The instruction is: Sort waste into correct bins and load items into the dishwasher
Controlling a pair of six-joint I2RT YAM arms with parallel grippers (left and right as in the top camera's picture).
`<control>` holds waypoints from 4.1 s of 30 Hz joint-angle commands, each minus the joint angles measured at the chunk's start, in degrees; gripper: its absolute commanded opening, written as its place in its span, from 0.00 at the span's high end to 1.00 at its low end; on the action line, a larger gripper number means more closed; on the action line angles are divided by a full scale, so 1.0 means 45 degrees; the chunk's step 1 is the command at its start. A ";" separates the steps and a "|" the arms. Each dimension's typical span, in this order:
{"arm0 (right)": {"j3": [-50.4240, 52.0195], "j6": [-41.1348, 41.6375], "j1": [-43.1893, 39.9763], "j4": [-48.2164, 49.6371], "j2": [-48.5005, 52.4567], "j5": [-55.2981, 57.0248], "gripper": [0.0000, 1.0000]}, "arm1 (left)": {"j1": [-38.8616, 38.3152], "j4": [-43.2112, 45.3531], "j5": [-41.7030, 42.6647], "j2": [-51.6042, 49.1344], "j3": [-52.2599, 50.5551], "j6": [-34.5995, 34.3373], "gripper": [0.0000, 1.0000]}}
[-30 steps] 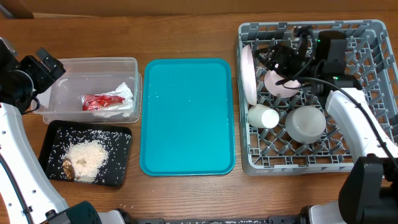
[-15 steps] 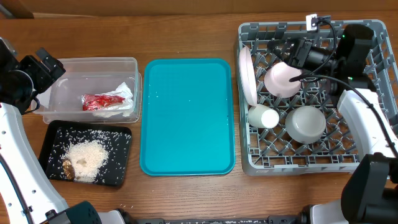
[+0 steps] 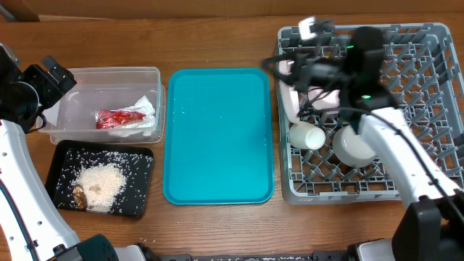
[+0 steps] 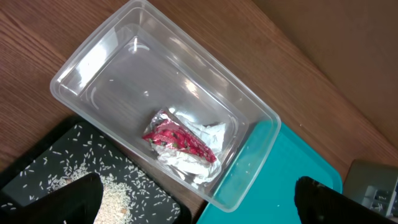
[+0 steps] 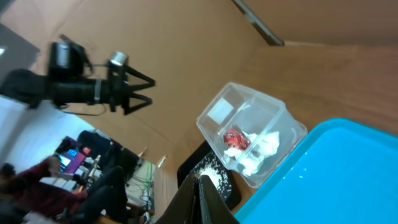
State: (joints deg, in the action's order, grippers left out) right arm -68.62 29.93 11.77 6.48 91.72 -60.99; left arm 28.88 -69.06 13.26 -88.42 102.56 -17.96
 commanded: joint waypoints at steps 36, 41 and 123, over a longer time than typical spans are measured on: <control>-0.1418 -0.5756 0.4517 -0.6285 0.0563 2.3129 0.89 | -0.0010 0.0010 0.0049 -0.0015 0.0073 -0.0107 0.00; -0.1413 -0.5697 0.4090 -0.6785 0.0510 2.3125 0.82 | -0.0010 0.0010 0.0053 -0.0015 0.0073 -0.0107 0.00; 0.2040 -0.5649 0.0748 -0.9326 -1.2560 1.5198 0.00 | -0.0010 0.0010 0.0053 -0.0015 0.0073 -0.0107 0.00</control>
State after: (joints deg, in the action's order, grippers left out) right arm -66.61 4.45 19.44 -37.23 41.74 10.76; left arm 28.88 -69.06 13.23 -88.42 102.56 -18.06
